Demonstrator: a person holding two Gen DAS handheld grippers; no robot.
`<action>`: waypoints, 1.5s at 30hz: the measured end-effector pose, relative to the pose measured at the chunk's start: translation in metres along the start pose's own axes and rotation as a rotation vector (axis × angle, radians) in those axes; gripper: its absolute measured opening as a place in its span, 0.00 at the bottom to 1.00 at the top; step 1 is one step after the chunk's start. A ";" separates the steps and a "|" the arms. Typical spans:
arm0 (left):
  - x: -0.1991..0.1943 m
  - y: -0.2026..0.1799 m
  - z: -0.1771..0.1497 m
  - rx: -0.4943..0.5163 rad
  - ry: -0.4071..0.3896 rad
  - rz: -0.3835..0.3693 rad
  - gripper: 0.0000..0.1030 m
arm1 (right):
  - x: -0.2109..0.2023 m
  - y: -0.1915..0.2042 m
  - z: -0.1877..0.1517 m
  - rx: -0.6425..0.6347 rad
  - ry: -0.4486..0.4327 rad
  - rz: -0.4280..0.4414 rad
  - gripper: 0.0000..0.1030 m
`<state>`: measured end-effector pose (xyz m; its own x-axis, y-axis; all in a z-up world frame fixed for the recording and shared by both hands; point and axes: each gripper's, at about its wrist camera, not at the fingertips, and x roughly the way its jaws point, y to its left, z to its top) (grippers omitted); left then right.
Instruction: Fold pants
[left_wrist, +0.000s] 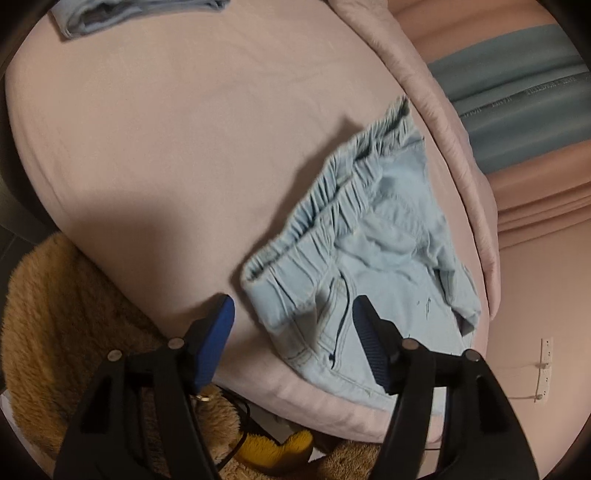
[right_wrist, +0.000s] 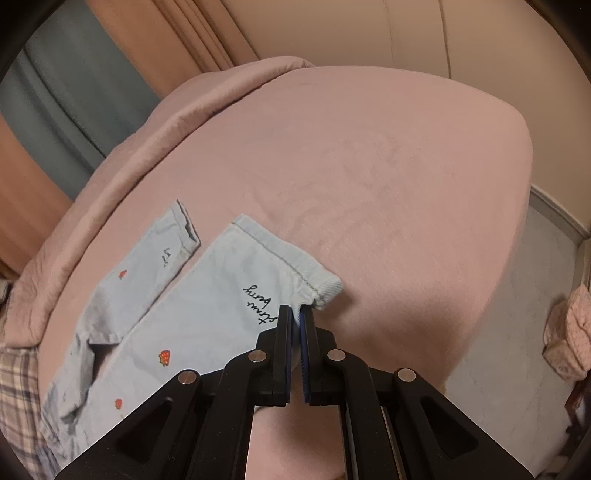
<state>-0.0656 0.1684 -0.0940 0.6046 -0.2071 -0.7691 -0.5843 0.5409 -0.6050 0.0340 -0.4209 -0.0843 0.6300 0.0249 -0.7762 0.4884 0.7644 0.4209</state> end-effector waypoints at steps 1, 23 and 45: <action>0.002 0.001 -0.001 0.000 -0.001 -0.002 0.62 | -0.001 0.000 -0.001 -0.002 0.001 -0.003 0.05; 0.010 -0.005 0.011 0.170 -0.127 0.266 0.27 | 0.018 -0.019 -0.031 0.003 0.141 0.001 0.05; -0.018 -0.065 0.025 0.233 -0.211 0.202 0.74 | 0.148 0.130 0.059 -0.100 0.202 0.063 0.28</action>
<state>-0.0254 0.1570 -0.0358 0.6022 0.0821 -0.7941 -0.5791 0.7296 -0.3637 0.2267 -0.3556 -0.1169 0.5190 0.1957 -0.8321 0.3834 0.8168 0.4312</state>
